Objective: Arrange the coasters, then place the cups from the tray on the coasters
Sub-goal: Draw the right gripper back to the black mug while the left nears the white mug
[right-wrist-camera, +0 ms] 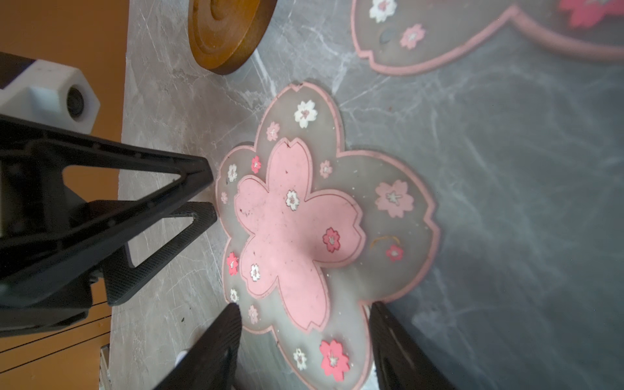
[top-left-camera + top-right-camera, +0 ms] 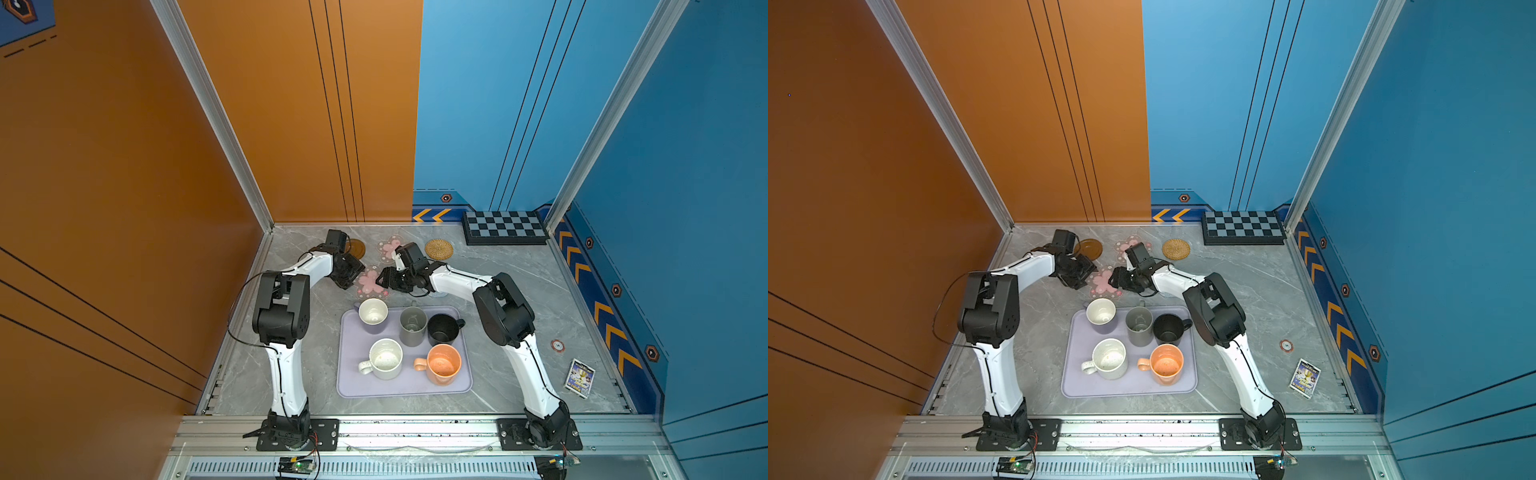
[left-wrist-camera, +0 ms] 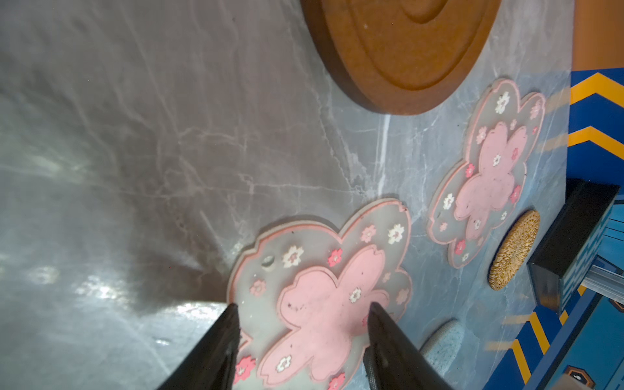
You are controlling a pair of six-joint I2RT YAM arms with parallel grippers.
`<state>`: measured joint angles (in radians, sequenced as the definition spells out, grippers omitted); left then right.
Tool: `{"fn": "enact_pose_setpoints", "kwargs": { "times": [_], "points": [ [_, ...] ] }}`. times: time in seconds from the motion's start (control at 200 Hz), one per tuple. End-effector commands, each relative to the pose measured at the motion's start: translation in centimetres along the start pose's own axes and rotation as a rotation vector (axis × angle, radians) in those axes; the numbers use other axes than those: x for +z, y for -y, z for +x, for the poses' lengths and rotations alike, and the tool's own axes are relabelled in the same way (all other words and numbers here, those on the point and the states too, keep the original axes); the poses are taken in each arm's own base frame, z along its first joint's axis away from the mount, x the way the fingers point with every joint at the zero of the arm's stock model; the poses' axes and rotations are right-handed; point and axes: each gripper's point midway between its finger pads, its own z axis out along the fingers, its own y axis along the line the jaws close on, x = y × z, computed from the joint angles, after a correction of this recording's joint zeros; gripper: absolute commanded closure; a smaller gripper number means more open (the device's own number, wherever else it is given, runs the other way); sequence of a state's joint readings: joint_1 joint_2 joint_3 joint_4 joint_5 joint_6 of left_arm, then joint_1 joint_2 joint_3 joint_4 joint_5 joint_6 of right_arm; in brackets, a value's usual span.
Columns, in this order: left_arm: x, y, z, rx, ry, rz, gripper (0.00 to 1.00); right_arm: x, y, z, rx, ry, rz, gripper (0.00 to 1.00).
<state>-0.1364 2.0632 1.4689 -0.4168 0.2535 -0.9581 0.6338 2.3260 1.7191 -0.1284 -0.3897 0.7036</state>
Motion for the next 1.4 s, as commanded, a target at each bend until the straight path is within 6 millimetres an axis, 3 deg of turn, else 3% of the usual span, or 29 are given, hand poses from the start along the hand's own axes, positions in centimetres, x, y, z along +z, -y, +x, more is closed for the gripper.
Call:
{"fn": "enact_pose_setpoints", "kwargs": {
  "times": [0.0,0.26,0.355,0.591,0.901,1.396],
  "points": [
    [0.5,-1.8,0.3,-0.001,-0.010,-0.052,0.39,-0.2,1.9,2.0,0.024,-0.059,0.062,0.37],
    [-3.3,-1.5,-0.4,0.015,0.056,-0.026,0.39,-0.4,2.2,1.9,0.025,-0.054,0.069,0.37],
    [-3.8,-1.9,-0.4,0.015,0.059,-0.032,0.39,-0.4,2.1,1.9,0.026,-0.053,0.069,0.37],
    [-1.5,-2.5,1.0,0.011,0.003,-0.061,0.39,-0.5,1.8,1.7,0.027,-0.047,0.066,0.37],
    [0.6,-1.4,2.2,0.028,-0.022,-0.064,0.39,-0.2,1.6,1.7,0.030,-0.048,0.060,0.37],
    [1.8,-1.8,1.1,0.004,-0.016,-0.064,0.39,0.8,0.9,1.3,0.034,-0.052,0.039,0.36]
  ]
}}
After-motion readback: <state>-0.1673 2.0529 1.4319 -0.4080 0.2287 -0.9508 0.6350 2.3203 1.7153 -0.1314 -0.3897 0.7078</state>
